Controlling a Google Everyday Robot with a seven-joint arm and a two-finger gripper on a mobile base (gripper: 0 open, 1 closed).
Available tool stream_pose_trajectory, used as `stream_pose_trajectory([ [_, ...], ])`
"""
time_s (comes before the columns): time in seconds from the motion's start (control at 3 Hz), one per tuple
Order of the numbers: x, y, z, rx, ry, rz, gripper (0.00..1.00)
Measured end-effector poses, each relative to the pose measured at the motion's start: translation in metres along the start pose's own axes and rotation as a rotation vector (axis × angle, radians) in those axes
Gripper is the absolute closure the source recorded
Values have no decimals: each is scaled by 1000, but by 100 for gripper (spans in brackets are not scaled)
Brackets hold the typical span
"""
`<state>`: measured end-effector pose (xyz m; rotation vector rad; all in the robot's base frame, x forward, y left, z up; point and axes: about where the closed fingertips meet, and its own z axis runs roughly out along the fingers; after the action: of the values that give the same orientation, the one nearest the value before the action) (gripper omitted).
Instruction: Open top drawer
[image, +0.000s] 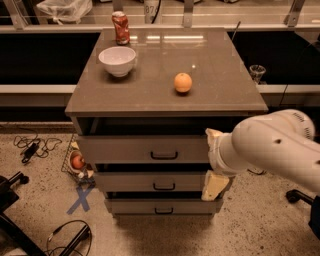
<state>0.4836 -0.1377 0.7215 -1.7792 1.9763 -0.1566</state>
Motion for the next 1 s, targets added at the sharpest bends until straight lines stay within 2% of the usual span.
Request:
stream_pose_trajectory([
  [0.67, 27, -3, 71, -32, 50, -22, 0],
  [1.0, 40, -11, 90, -40, 71, -19, 0],
])
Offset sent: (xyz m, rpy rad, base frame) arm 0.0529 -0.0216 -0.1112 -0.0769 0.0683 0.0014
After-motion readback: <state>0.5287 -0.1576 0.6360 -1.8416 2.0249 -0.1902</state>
